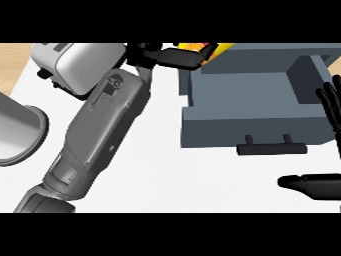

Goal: Pick up the cup, place it into the drawer and close the drawer

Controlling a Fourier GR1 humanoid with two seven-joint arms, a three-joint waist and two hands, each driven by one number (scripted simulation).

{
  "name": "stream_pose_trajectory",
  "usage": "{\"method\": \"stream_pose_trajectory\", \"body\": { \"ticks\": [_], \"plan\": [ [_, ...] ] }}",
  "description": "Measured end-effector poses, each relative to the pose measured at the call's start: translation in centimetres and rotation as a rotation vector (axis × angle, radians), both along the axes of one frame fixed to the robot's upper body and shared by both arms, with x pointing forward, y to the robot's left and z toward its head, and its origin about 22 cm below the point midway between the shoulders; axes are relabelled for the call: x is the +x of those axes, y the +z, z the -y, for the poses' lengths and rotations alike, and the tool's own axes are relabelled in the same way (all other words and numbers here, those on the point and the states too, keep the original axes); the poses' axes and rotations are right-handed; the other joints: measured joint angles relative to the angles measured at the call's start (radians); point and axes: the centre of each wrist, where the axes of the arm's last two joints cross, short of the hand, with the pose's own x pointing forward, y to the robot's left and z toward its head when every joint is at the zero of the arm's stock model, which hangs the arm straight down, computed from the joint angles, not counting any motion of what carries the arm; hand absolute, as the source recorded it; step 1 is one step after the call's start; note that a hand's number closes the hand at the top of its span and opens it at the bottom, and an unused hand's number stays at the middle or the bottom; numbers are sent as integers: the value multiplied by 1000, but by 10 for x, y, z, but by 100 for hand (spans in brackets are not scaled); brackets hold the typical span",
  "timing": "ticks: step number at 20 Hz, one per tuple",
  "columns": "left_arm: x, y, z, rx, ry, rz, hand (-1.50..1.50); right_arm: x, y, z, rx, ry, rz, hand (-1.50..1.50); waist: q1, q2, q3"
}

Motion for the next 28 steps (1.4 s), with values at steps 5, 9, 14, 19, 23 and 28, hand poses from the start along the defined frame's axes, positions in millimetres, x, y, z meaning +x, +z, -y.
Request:
{"method": "stream_pose_trajectory", "body": {
  "ticks": [5, 9, 14, 19, 23, 28],
  "plan": [
    [8, 3, 20, 17, 16, -65, 150, 3, 2, 6, -3, 9, 10, -150, -14, 4, 0],
    [11, -2, 30, 53, 23, -94, 150, 11, 3, 3, 4, 13, 12, -150, -17, 6, 0],
    [10, -13, 38, 95, 35, -117, 150, 11, 6, 2, 4, 28, 15, -150, -32, 8, 0],
    [6, -23, 46, 182, 63, -161, 150, 8, 5, 2, 1, 33, 16, -150, -40, 8, 1],
    [4, -39, 45, 255, 75, -176, -150, 11, 8, -2, -3, 44, 22, -150, -54, 13, 1],
    [-1, -48, 50, 355, 77, -197, -150, 19, 10, 0, -1, 47, 24, -150, -57, 15, 1]
  ]
}}
